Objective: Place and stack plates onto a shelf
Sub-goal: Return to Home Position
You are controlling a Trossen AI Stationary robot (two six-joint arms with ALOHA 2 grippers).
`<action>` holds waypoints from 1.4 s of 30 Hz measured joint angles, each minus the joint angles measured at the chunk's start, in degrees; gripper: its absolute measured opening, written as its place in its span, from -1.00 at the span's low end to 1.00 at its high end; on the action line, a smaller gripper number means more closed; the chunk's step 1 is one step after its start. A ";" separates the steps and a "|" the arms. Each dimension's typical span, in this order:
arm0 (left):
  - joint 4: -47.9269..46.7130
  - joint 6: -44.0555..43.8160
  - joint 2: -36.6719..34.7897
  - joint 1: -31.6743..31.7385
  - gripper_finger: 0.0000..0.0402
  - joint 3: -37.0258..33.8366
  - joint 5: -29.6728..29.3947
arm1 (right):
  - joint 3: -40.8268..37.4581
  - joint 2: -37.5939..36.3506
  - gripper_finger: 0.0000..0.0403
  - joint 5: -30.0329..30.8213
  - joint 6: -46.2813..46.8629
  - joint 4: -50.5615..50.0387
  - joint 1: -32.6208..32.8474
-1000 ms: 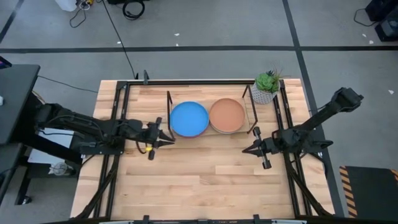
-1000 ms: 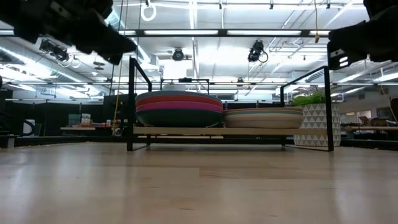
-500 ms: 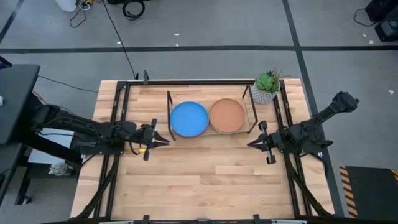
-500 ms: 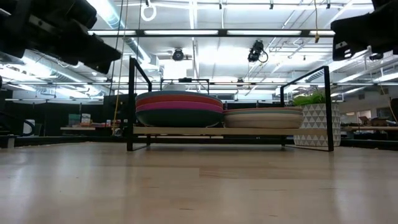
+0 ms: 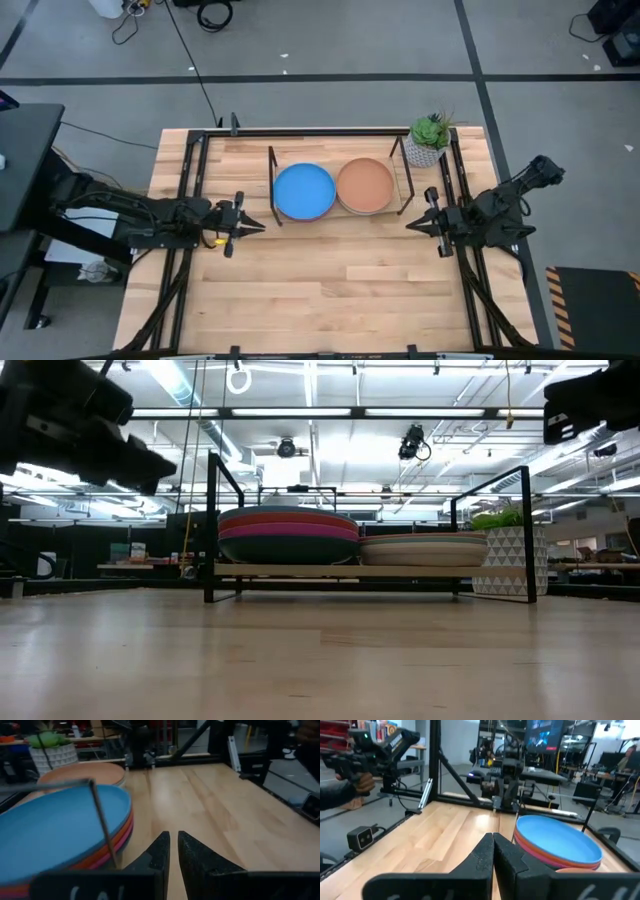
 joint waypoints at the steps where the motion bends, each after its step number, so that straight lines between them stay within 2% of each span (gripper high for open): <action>1: 0.17 0.00 -0.53 0.00 -0.79 -0.71 -0.52 | 0.25 -1.23 -0.94 -0.02 -0.41 -0.86 0.00; 8: -6.48 2.68 -5.31 0.00 -0.79 -2.70 -1.73 | 0.31 -6.79 -0.92 0.31 -6.61 -2.98 0.00; 13: -11.25 5.08 -10.07 0.00 -0.79 -2.70 -1.80 | 0.31 -7.39 -0.92 5.95 -9.42 -2.35 -0.04; 20: -16.30 6.78 -15.97 0.00 -0.79 -2.81 -1.59 | 0.31 -7.39 -0.92 6.83 -6.16 -1.44 -0.04; 24: -17.57 8.39 -16.87 0.00 -0.79 -2.81 -1.49 | 0.31 -7.39 -0.92 6.85 -6.38 -1.41 -0.04; 28: -18.98 7.18 -16.79 0.02 -0.79 -2.85 2.07 | 0.31 -7.39 -0.92 6.85 -6.40 -1.35 -0.04; 32: -18.14 1.56 -16.80 0.09 -0.79 -2.85 2.07 | 0.31 -7.39 -0.92 6.88 -6.40 -1.35 -0.04; 42: -11.02 -2.58 -16.79 0.09 -0.79 -2.88 1.59 | 0.31 -7.37 -0.92 6.90 -6.40 -1.33 -0.04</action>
